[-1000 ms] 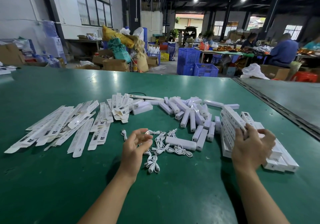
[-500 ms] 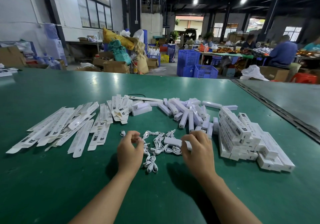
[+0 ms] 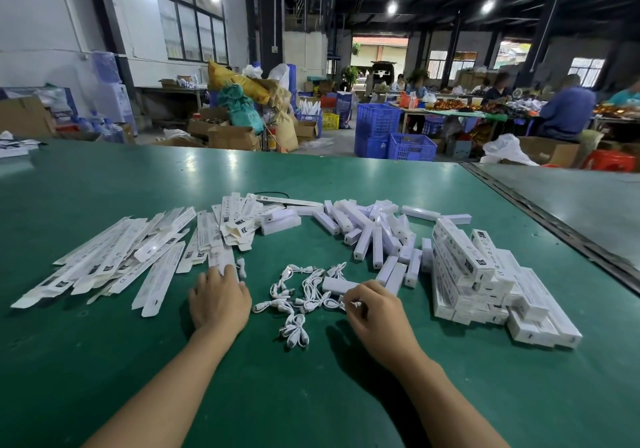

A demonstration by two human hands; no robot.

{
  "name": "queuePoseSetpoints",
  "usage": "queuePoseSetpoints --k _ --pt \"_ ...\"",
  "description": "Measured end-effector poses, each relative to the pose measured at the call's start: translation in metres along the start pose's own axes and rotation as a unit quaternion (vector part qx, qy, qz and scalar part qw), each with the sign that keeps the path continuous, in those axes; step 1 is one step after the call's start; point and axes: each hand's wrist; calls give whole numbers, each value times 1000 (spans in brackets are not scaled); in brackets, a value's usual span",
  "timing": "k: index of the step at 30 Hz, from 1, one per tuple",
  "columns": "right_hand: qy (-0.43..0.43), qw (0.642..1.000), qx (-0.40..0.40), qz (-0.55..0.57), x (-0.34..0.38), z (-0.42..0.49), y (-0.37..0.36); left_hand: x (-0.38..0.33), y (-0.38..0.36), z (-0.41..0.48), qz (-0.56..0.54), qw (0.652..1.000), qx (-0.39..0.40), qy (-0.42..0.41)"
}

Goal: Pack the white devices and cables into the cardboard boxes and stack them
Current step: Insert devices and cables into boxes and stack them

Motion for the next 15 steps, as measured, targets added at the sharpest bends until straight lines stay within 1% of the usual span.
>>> queuePoseSetpoints --k 2,4,6,8,10,12,15 --pt "2 1000 16 6 0 0 -1 2 -1 -4 3 1000 5 -10" --pt "5 1000 25 11 3 0 -1 5 1 -5 2 1000 15 17" --pt "5 1000 26 15 4 0 0 7 1 -4 -13 1000 11 17" --pt "3 999 31 14 4 2 2 7 1 -6 -57 998 -22 -4" --pt "2 999 33 15 4 3 2 5 3 -10 -111 993 -43 4" --pt "2 999 35 16 6 3 2 3 6 -12 -179 982 -41 39" --pt "0 999 36 28 9 5 2 6 9 -12 -296 952 -19 78"
Point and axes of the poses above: each hand's wrist, its own z-axis towards the middle knuckle, its own y-axis out of the back of the hand, x = y × z, and after that the axes turned 8 degrees about -z, right-handed
